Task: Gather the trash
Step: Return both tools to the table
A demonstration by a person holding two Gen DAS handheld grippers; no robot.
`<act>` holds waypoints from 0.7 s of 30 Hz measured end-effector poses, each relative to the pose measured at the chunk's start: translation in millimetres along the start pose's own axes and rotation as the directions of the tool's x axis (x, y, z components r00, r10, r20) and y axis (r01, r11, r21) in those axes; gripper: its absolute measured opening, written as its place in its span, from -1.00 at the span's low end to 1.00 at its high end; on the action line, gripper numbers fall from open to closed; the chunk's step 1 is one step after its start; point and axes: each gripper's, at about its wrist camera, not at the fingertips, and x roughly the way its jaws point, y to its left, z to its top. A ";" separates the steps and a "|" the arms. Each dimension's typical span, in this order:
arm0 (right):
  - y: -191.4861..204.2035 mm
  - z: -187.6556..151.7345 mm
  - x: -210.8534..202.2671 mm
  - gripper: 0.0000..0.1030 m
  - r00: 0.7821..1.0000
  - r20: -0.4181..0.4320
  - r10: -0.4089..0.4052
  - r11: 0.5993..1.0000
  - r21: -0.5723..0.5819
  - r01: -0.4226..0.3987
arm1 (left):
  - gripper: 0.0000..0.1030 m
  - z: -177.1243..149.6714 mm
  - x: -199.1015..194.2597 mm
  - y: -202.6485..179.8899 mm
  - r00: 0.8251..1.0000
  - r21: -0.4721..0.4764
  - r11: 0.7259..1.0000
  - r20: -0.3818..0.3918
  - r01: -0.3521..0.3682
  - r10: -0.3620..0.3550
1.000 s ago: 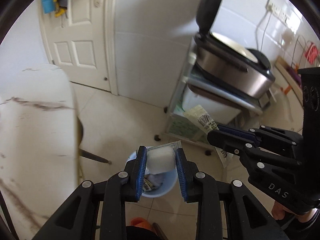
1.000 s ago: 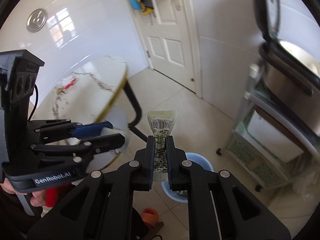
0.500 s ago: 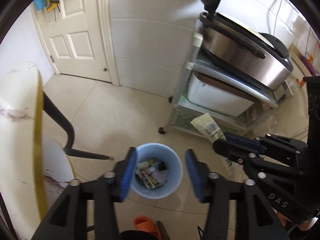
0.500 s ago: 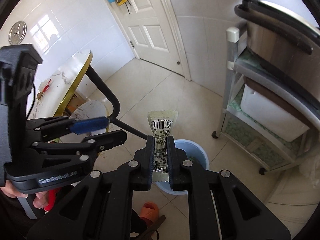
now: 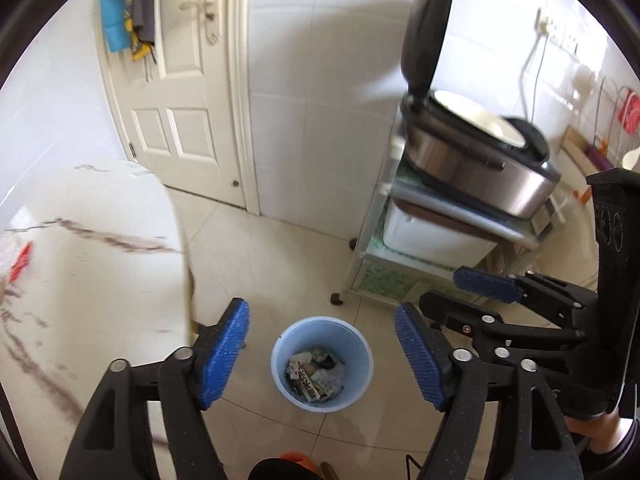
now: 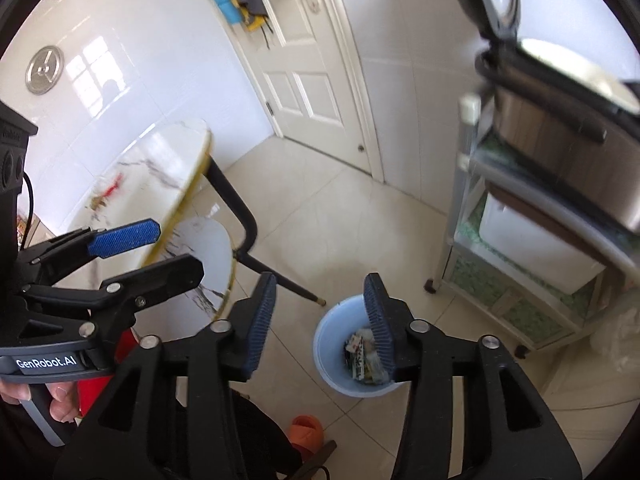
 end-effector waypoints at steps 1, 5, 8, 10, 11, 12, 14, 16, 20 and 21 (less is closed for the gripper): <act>8.7 1.8 -8.1 0.07 1.000 0.017 0.000 1.000 -0.015 0.001 | 0.54 -3.0 -12.8 4.6 1.000 -0.007 1.000 0.019 -0.004 0.004; 48.0 10.3 -33.1 0.18 0.997 0.075 0.021 0.996 -0.088 -0.014 | 0.63 -20.3 -67.5 31.5 0.995 -0.028 0.999 0.087 -0.040 0.042; 82.5 16.9 -44.9 0.28 0.993 0.105 0.046 0.988 -0.151 -0.030 | 0.77 -34.9 -102.8 56.1 0.989 -0.066 0.996 0.130 -0.067 0.075; 108.2 21.8 -50.6 0.36 0.990 0.126 0.062 0.979 -0.198 -0.036 | 0.77 -47.1 -124.9 75.8 0.983 -0.093 0.992 0.151 -0.091 0.104; 119.7 24.4 -51.5 0.37 0.989 0.130 0.070 0.975 -0.217 -0.040 | 0.79 -53.7 -136.2 87.2 0.979 -0.109 0.988 0.162 -0.106 0.123; 132.5 27.1 -52.3 0.37 0.988 0.134 0.076 0.970 -0.239 -0.043 | 0.81 -59.7 -146.2 99.3 0.976 -0.125 0.985 0.168 -0.122 0.142; 158.7 32.0 -51.4 0.40 0.986 0.140 0.090 0.956 -0.289 -0.046 | 0.83 -71.1 -166.0 125.0 0.967 -0.163 0.974 0.174 -0.158 0.186; 182.0 37.1 -45.8 0.40 0.985 0.135 0.103 0.944 -0.327 -0.054 | 0.83 -80.1 -179.0 152.1 0.957 -0.201 0.959 0.173 -0.199 0.235; 228.8 47.4 -21.1 0.40 0.987 0.098 0.126 0.914 -0.397 -0.077 | 0.83 -91.3 -190.0 199.7 0.937 -0.266 0.926 0.154 -0.267 0.314; 240.2 50.2 -11.8 0.40 0.988 0.085 0.127 0.906 -0.416 -0.080 | 0.83 -93.1 -190.4 212.4 0.933 -0.282 0.918 0.148 -0.278 0.328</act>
